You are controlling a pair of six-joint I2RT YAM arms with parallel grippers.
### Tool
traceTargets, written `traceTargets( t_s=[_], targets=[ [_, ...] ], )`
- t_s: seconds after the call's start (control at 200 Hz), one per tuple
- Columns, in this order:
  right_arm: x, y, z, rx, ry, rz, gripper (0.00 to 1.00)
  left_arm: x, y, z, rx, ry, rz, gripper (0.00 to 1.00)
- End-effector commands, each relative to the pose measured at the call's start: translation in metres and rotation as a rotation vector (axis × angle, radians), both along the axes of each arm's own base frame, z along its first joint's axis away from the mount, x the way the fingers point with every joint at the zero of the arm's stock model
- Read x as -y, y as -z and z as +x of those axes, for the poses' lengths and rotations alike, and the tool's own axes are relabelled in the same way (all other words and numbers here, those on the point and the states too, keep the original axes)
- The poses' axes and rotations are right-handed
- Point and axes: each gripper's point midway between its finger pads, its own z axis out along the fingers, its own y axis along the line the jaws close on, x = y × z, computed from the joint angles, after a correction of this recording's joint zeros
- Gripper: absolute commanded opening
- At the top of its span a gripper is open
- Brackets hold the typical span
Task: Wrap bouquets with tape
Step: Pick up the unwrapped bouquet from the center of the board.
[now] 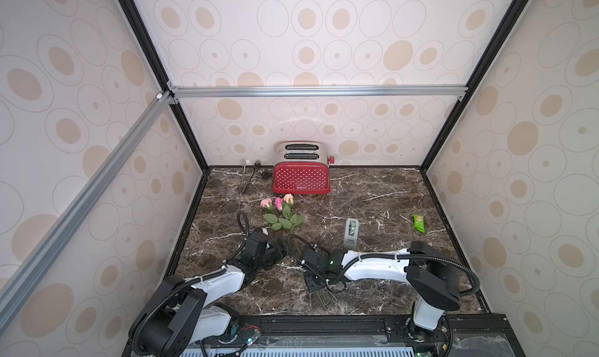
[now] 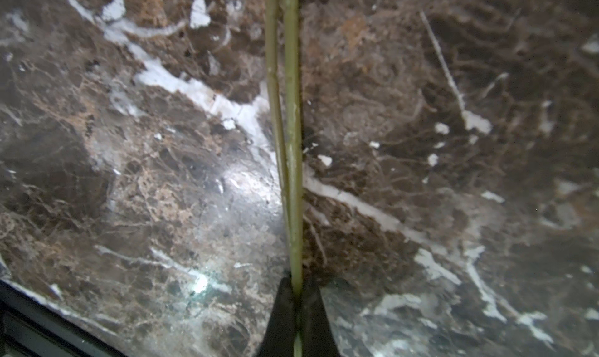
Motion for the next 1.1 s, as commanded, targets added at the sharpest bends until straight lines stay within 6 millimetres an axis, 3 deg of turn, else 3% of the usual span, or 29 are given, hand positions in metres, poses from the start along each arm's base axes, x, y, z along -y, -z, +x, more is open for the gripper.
traceTargets(
  t_s=[0.0,0.27,0.545,1.096],
  targets=[
    [0.029,0.035,-0.022,-0.113,-0.002,-0.107,0.0,0.015,-0.008,0.014,0.042,0.0,-0.059,0.78],
    [0.036,0.038,-0.023,-0.126,0.009,-0.11,0.0,0.03,0.019,0.029,-0.014,0.025,-0.025,0.66],
    [0.037,0.043,-0.025,-0.148,0.008,-0.093,0.0,0.035,0.042,0.033,-0.05,0.037,-0.01,0.69],
    [0.047,0.061,-0.028,-0.174,0.005,-0.101,0.0,0.046,0.055,0.038,0.009,0.074,-0.08,0.76]
  ],
)
